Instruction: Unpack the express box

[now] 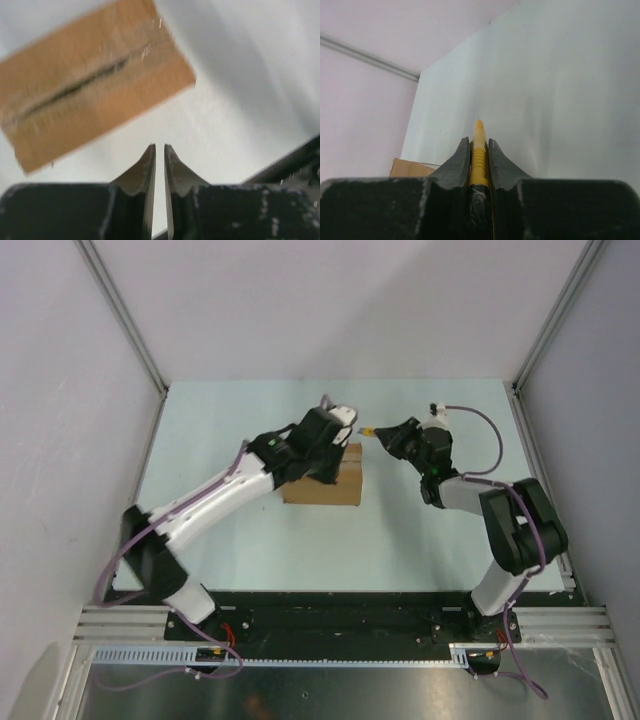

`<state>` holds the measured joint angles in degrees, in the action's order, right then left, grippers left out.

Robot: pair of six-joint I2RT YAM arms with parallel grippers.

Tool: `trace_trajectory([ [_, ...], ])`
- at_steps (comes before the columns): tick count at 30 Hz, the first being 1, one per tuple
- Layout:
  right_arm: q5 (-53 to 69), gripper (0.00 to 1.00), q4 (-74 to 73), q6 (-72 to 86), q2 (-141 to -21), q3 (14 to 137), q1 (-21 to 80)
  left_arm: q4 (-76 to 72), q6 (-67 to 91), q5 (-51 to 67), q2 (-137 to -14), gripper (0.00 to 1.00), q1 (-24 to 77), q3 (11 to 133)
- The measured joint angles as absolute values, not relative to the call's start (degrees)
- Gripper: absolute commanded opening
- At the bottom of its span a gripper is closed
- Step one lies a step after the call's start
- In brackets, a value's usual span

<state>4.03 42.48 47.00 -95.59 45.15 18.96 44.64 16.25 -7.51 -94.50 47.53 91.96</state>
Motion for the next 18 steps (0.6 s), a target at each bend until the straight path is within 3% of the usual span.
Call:
trace_trajectory([
  [6,14.1,0.0,45.4,46.4,-104.3,51.7,18.7,41.6,16.8,-6.9,-80.4,0.15,47.7,73.6],
  [18,18.2,0.0,32.9,40.8,-101.5,52.0,23.0,34.4,25.0,-5.7,-83.5,0.2,40.1,60.6],
])
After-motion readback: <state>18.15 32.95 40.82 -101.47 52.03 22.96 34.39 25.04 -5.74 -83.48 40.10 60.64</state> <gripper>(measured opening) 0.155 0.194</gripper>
